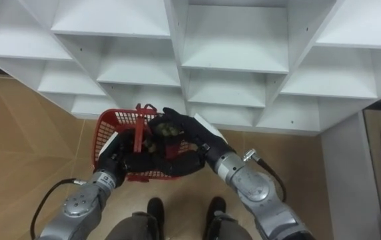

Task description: Collect fruits from the closet

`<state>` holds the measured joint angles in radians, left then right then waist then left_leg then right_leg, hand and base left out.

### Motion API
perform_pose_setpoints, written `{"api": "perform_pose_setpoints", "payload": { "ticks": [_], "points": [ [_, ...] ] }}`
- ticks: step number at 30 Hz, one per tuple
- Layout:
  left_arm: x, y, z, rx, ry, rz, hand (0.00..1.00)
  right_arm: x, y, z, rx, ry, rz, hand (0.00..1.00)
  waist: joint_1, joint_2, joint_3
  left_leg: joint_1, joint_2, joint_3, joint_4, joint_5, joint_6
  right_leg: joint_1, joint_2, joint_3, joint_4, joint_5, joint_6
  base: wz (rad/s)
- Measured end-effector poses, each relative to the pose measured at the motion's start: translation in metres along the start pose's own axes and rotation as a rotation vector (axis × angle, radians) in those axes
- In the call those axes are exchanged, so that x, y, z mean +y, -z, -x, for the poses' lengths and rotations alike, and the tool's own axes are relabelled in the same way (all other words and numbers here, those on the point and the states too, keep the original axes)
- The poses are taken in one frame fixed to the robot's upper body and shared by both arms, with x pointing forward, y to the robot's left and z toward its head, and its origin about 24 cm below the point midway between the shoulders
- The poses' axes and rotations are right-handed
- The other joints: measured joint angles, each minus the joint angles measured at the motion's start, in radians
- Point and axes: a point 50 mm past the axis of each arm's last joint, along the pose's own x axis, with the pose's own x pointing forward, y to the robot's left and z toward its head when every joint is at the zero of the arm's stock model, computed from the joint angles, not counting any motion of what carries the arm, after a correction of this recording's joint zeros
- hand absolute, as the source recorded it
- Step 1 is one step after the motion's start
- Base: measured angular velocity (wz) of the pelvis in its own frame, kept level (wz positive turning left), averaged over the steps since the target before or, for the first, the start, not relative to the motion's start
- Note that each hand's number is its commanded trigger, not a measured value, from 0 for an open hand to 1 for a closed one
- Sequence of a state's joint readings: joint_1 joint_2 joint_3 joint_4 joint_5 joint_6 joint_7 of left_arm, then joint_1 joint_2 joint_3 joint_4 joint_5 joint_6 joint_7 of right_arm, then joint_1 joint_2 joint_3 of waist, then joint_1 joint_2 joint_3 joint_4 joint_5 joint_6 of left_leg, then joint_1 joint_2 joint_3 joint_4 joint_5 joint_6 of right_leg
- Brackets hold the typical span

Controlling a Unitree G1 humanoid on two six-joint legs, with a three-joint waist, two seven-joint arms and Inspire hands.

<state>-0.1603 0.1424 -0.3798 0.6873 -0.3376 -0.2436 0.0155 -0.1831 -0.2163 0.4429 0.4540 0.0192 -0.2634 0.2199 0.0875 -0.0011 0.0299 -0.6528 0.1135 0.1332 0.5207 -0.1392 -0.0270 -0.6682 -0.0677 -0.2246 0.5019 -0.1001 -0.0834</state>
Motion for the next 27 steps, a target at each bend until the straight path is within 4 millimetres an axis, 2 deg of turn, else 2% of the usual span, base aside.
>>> {"api": "perform_pose_setpoints", "payload": {
  "ticks": [13,15,21,27],
  "points": [
    [0.011,-0.003,0.001,-0.008,-0.014,-0.040,1.00,0.005,-0.012,-0.002,-0.016,0.011,0.381,0.00,-0.013,-0.018,-0.0030,-0.021,0.007,0.002,0.015,-0.002,-0.002,-0.011,0.002,-0.003,-0.001,0.002,0.002,0.00],
    [0.011,-0.003,0.001,-0.008,-0.015,-0.041,1.00,0.009,-0.011,0.000,-0.020,0.015,0.411,0.00,-0.015,-0.025,-0.0066,-0.021,0.007,0.001,0.017,-0.004,-0.001,-0.009,0.002,-0.004,-0.002,0.002,0.002,0.00],
    [0.011,-0.003,0.001,-0.008,-0.015,-0.041,1.00,0.011,-0.009,0.002,-0.027,0.029,0.494,0.00,-0.024,-0.035,-0.0065,-0.026,0.012,0.000,0.032,-0.009,0.002,-0.007,0.005,-0.003,-0.003,0.005,0.005,-0.02],
    [0.010,-0.005,0.001,-0.019,-0.010,-0.039,1.00,0.011,-0.006,0.004,-0.021,0.053,0.554,0.00,-0.024,-0.038,-0.0066,-0.028,0.013,0.003,0.036,-0.010,0.006,-0.010,0.006,0.001,-0.002,0.008,0.000,0.00]
  ]
}}
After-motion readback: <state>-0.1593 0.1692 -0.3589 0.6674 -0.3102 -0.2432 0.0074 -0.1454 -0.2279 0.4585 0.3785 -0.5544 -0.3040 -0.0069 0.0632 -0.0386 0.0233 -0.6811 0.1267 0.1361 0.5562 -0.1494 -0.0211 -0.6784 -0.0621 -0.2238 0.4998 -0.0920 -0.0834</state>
